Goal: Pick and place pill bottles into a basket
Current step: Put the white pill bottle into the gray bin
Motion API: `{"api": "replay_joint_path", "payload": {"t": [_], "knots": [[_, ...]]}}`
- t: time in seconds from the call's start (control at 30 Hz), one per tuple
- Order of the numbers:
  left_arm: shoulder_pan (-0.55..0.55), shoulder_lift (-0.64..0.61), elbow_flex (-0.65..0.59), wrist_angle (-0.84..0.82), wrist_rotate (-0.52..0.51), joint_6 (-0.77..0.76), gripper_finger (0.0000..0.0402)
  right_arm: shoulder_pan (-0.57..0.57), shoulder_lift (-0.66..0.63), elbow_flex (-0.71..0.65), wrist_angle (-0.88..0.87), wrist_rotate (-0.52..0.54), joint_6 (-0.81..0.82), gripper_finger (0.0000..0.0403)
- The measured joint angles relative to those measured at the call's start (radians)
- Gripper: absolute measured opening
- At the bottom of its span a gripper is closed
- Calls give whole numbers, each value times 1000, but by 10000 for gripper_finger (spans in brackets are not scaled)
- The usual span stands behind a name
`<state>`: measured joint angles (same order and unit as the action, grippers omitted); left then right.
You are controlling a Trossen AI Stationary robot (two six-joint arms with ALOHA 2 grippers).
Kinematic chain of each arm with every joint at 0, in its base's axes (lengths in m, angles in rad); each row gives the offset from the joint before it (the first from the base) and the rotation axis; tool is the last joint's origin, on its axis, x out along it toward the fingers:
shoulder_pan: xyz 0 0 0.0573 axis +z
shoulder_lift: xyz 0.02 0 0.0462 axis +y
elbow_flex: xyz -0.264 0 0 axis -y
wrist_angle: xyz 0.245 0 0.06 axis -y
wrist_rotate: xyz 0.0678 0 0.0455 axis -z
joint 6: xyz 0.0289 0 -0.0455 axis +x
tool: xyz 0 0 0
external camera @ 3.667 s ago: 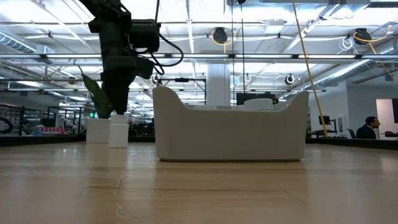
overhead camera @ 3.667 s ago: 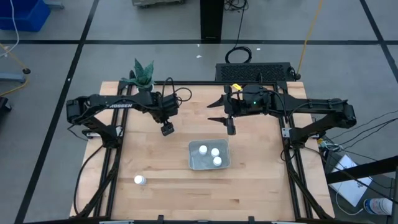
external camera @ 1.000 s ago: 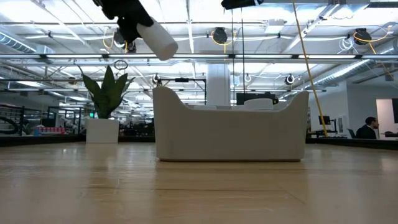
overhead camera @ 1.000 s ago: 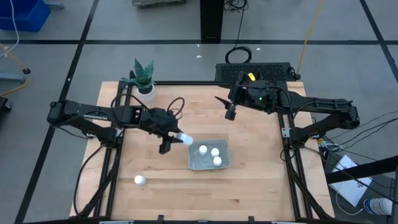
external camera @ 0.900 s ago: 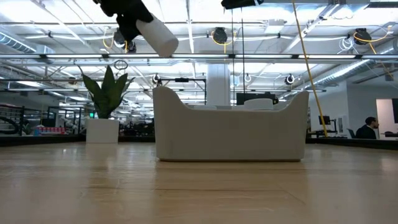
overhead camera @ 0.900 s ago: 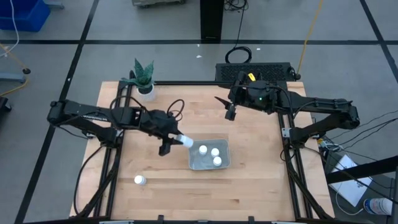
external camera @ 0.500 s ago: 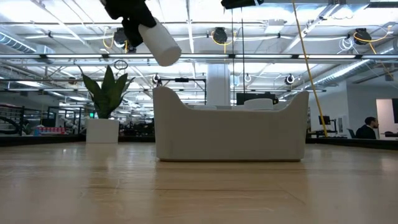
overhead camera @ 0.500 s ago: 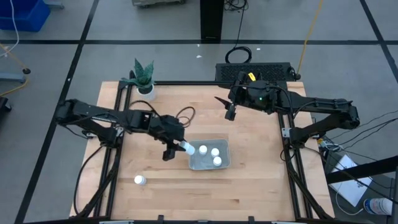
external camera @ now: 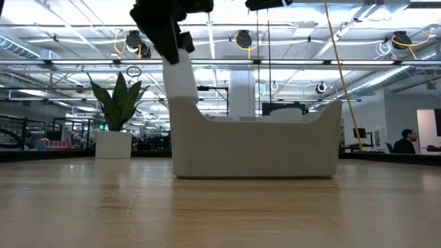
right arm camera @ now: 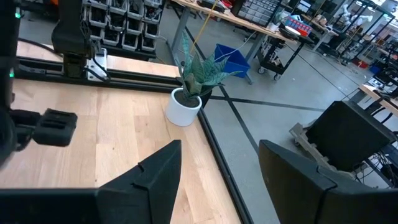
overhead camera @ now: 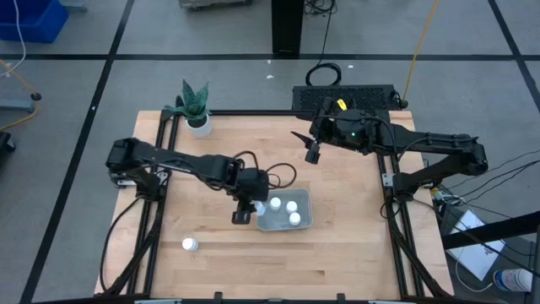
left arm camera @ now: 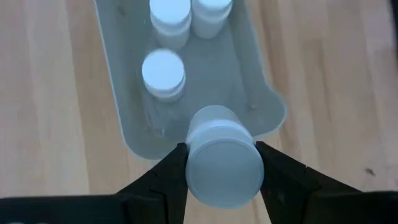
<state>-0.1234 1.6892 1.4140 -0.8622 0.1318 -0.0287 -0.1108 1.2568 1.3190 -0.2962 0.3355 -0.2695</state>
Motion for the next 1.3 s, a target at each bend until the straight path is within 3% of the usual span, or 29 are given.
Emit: {"api": "replay_joint_path", "payload": {"t": [1.3], "knots": [[34,56,21,53,108,98,165,0,0,0,-1,-1,18,208]]}}
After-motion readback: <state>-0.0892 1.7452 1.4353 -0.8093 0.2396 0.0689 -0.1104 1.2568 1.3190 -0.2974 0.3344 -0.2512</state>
